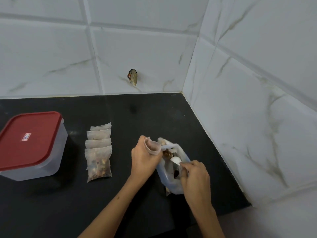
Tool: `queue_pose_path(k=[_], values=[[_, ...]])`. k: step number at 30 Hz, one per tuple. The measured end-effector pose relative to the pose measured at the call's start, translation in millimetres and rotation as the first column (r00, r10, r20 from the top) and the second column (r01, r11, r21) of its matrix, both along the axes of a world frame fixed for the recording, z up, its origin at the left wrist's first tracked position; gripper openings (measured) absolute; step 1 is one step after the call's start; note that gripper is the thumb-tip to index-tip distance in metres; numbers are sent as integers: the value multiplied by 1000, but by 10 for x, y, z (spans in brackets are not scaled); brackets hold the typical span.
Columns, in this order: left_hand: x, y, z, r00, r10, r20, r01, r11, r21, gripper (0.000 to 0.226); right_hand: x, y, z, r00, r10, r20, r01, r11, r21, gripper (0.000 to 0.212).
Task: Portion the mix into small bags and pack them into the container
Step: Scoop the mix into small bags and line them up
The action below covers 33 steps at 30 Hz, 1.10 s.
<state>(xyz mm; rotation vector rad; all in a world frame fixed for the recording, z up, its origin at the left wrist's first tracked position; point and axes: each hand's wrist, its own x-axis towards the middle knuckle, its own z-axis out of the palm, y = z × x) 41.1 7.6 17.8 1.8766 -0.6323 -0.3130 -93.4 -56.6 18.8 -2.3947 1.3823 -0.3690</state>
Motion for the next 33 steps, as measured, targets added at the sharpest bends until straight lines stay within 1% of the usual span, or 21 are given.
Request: queue_pose_path(k=[1,2,5,7,9,11,13,15,16,17,18,20,21,22,23,25,26,28,29,31,33], values=[[8,4,-6,1000,13,13,-13,1000,-16,30,6,1,5,1000,-30,-5,30,999,35,27],[8,3,9,1000,18,24,-17,998,-53,31,16,3,10,999,-38,6,38,999,36,26],[-54,12,73,999,-2,49,9,990,-140,33,0,21,-37,989,-28,146,39,997,-70,21],[-71,-10,96,999,-17,31,22,987,-160,32,-10,25,-49,992,-21,123,29,997,-70,21],[-40,-71,116,999,-21,32,26,983,-184,32,0,5,-25,993,-25,113,28,999,-25,21],[17,-164,111,997,-65,38,70,987,-144,33,18,-39,-42,992,1,128,6,999,-48,20],[98,-201,82,995,-100,-4,99,992,-80,38,41,-23,-37,999,27,39,-27,1000,-9,22],[205,-227,36,991,-125,-52,123,991,-46,48,70,-51,-35,1000,31,-2,-31,999,33,24],[248,-223,22,989,-112,-102,109,993,-35,55,73,-65,-42,1000,31,1,-31,999,43,24],[284,-217,8,979,-81,-188,74,996,-45,62,62,-76,-43,999,46,5,-46,998,43,24],[325,-203,-8,946,-42,-320,18,997,-77,66,51,-77,-28,998,61,6,-61,997,50,24],[420,-210,-50,807,15,-591,-106,987,-120,65,38,-71,-2,995,102,10,-102,994,46,24],[478,-237,-87,752,48,-658,-146,985,-95,61,36,-70,4,993,120,13,-120,992,37,24],[529,-269,-117,725,87,-684,-154,987,-37,54,34,-64,20,991,137,7,-137,990,37,25],[573,-320,-161,731,130,-670,-137,990,43,44,39,-49,50,989,149,7,-149,987,61,26],[613,-462,-219,792,175,-585,-77,979,190,30,42,-47,28,976,208,59,-212,975,64,26],[623,-559,-241,827,161,-539,-45,974,222,27,40,-61,5,968,240,73,-244,968,51,27],[635,-754,-257,878,120,-464,16,960,279,23,24,-89,-39,962,270,39,-272,960,73,30],[640,-828,-251,890,123,-440,39,939,342,26,20,-97,-53,959,283,31,-285,954,93,30],[646,-916,-228,909,123,-399,100,864,494,34,33,-119,-59,953,301,28,-302,947,108,30],[678,-962,-245,919,101,-381,126,840,528,38,53,-157,-77,941,337,28,-338,934,115,29]])
